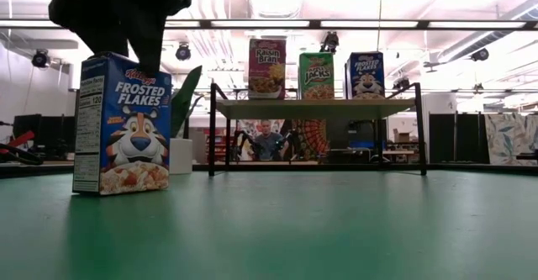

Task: Stack cereal on shelf
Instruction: Put the blue cereal box aligned with the other blue cereal boxes on the shelf

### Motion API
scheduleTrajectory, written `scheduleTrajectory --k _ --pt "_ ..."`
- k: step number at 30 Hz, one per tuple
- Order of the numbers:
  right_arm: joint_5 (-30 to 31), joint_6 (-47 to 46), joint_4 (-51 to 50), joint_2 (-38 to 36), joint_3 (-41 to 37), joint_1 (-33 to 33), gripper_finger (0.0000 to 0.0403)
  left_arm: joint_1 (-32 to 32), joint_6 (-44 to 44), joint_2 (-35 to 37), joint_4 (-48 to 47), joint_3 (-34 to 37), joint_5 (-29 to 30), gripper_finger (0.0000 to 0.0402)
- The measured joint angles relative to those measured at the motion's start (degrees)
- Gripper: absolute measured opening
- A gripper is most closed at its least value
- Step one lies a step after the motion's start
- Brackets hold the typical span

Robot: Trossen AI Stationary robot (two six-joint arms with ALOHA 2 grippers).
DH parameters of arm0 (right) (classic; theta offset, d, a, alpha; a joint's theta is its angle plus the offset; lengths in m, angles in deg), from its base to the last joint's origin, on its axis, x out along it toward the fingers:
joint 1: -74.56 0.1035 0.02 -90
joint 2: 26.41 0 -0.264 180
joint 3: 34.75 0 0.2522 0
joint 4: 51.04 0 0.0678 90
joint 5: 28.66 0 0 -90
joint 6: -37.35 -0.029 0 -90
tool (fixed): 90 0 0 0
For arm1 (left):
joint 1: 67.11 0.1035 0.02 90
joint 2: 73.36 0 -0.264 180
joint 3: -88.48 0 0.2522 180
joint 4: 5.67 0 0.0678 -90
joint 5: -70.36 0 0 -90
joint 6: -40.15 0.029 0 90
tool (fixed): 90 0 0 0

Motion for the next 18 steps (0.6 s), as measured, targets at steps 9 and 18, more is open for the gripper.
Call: scheduleTrajectory --k 9,18 --pt "0.04 -0.43 -0.01 0.00 0.00 0.00 0.0009 -0.07 0.01 -0.11 1.05 0.49 0.01 0.0231" --pt "0.15 -0.82 -0.03 0.00 0.00 0.00 0.0009 -0.07 -0.11 -0.09 1.05 0.49 0.66 0.0231"
